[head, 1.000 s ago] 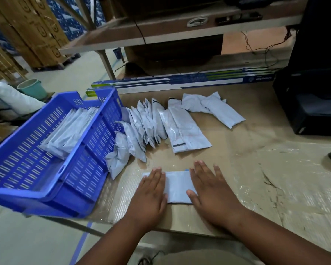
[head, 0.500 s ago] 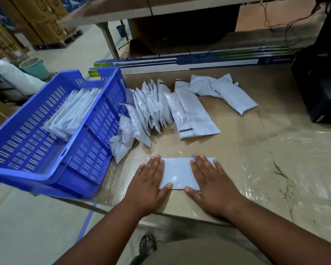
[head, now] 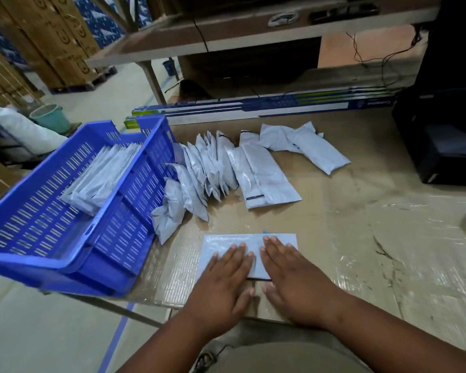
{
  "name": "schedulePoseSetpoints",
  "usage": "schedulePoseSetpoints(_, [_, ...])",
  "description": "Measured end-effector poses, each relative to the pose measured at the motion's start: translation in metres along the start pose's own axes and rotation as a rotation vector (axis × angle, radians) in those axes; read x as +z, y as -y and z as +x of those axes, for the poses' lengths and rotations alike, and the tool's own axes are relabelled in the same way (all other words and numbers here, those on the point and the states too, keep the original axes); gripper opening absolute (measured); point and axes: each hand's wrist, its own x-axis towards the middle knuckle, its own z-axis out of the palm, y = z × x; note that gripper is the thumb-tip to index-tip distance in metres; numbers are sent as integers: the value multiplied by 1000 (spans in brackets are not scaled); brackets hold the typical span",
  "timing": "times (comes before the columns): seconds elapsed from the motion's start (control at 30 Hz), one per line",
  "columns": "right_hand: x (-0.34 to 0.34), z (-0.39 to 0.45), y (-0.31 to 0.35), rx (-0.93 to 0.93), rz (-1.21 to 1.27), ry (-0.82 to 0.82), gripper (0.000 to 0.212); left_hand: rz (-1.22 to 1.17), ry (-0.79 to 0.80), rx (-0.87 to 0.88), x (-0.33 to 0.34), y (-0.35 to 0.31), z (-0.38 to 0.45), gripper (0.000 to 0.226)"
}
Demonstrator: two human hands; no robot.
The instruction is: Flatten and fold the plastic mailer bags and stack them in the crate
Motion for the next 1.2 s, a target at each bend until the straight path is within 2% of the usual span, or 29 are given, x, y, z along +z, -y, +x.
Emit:
schedulePoseSetpoints(0.13, [8, -1, 1, 33, -10, 43, 83, -16, 44, -15, 1, -6, 0, 75])
schedulePoseSetpoints(0.27, [-24, 17, 9, 39, -73, 137, 91, -43, 170, -29, -11, -2, 6, 77])
schedulePoseSetpoints(0.33, [-48, 34, 14, 49, -94, 187, 81, -91, 219, -30, -21, 2, 12, 77])
schedulePoseSetpoints(0.4, [-59, 45, 19, 36, -101, 127, 69, -89, 182, -47, -27, 10, 12, 81])
schedulePoseSetpoints(0.47, [-52, 47, 33, -3, -69, 57, 76, -34, 138, -131, -26, 20, 6, 87])
schedulePoseSetpoints(0.5, [-43, 45, 40, -26, -38, 59, 79, -11, 141, -179, -23, 26, 2, 89])
schedulePoseSetpoints(0.6, [-23, 39, 49, -46, 26, 108, 71, 17, 169, -220, -15, 33, -9, 89])
schedulePoseSetpoints(0.73, [-31, 53, 46, -24, 4, 82, 57, 61, 123, -220, -17, 31, -8, 84])
schedulePoseSetpoints(0.87, [-37, 63, 42, -7, 58, -118, 38, 2, -30, -190, -22, 24, 15, 66])
schedulePoseSetpoints(0.93, [-19, 64, 34, 20, 45, -176, 46, -41, -2, -125, -10, 17, 25, 69])
schedulePoseSetpoints(1.03, [10, 57, 25, 61, 42, -86, 69, -7, -4, -49, 11, 18, 24, 68])
schedulePoseSetpoints(1.1, [16, 51, 14, 45, 62, -72, 77, 15, -45, -54, 15, 30, 18, 71])
schedulePoseSetpoints(1.2, [12, 39, -5, 53, 14, -62, 84, 50, -25, -88, 9, 52, 9, 79])
